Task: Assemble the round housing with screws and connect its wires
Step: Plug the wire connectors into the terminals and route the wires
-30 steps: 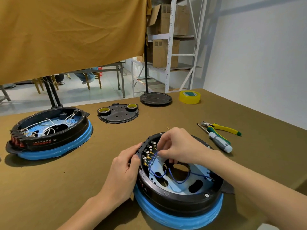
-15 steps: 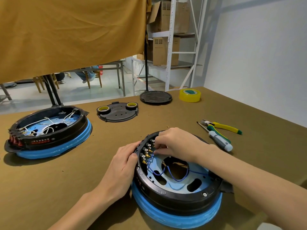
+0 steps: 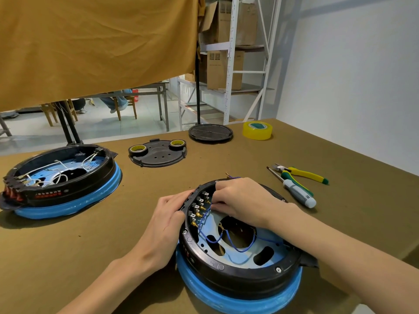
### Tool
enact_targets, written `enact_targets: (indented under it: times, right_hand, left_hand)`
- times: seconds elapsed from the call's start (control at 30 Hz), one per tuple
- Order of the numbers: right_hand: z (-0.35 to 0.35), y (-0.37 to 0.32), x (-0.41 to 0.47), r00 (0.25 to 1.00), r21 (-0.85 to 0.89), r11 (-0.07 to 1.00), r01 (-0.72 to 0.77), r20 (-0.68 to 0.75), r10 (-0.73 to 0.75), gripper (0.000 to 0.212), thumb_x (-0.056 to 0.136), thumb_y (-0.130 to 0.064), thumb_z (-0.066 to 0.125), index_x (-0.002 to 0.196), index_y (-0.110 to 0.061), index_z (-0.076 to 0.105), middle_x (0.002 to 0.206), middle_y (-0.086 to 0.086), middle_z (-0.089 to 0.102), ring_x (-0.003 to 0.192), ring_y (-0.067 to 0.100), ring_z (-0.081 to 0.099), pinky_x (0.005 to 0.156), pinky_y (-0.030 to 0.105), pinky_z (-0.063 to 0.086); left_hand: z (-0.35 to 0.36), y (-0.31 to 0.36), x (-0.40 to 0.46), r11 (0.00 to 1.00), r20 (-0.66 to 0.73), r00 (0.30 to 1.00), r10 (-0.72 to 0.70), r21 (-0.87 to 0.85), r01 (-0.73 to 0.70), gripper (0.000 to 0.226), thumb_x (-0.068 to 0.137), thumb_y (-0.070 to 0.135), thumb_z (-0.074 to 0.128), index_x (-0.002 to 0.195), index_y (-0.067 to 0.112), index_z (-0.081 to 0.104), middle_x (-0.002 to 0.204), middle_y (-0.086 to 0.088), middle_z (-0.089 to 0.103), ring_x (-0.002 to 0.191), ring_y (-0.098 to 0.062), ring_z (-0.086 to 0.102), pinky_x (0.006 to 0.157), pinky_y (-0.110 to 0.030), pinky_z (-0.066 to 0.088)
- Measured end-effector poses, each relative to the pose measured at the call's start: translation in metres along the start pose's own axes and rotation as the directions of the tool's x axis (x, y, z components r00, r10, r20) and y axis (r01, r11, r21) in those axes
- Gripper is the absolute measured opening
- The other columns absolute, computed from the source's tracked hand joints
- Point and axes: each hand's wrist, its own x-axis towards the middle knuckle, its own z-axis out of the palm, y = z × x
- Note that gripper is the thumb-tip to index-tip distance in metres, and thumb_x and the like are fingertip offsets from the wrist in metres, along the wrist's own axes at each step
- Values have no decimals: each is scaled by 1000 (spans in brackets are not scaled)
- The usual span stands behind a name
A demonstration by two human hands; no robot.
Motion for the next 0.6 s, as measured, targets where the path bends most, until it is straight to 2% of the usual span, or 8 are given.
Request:
enact_targets:
  times: [0.1, 0.23, 0.4, 0.6]
  right_hand:
    - [-3, -1, 0, 999, -49, 998, 37, 11, -37, 34, 110, -37, 43, 109, -17, 70, 109, 1, 61, 97, 24, 61, 78, 37, 48]
    - [-7, -3, -2, 998, -62, 996, 58, 18, -57, 37, 111, -37, 37, 113, -17, 68, 111, 1, 61, 99, 24, 61, 82, 37, 49]
    - [-8, -4, -3, 997, -38, 997, 74, 28, -73, 36, 112, -35, 37, 116, -18, 68, 113, 0, 64, 106, 21, 60, 85, 35, 49]
    - [-7, -5, 1, 998, 12, 999, 36, 44, -36, 35, 110, -36, 43, 117, -17, 71, 113, 0, 67, 106, 20, 63, 88, 33, 49]
  left_hand:
    - [1, 0, -1, 1000, -11, 1000, 2, 3, -2, 46, 91, 55, 18, 127, 67, 43, 128, 54, 44, 132, 13, 35, 98, -12, 30]
    - [0, 2, -1, 1000, -3, 1000, -2, 27, 2, 47, 91, 54, 17, 122, 83, 39, 129, 54, 43, 132, 14, 34, 97, -9, 30]
    - [0, -1, -1, 999, -1, 1000, -2, 38, 3, 47, 91, 55, 16, 129, 66, 41, 129, 56, 41, 133, 15, 33, 97, -10, 30]
    - [0, 1, -1, 1000, -4, 1000, -13, 28, 14, 44, 92, 51, 18, 126, 65, 41, 123, 61, 39, 130, 19, 32, 95, 1, 27]
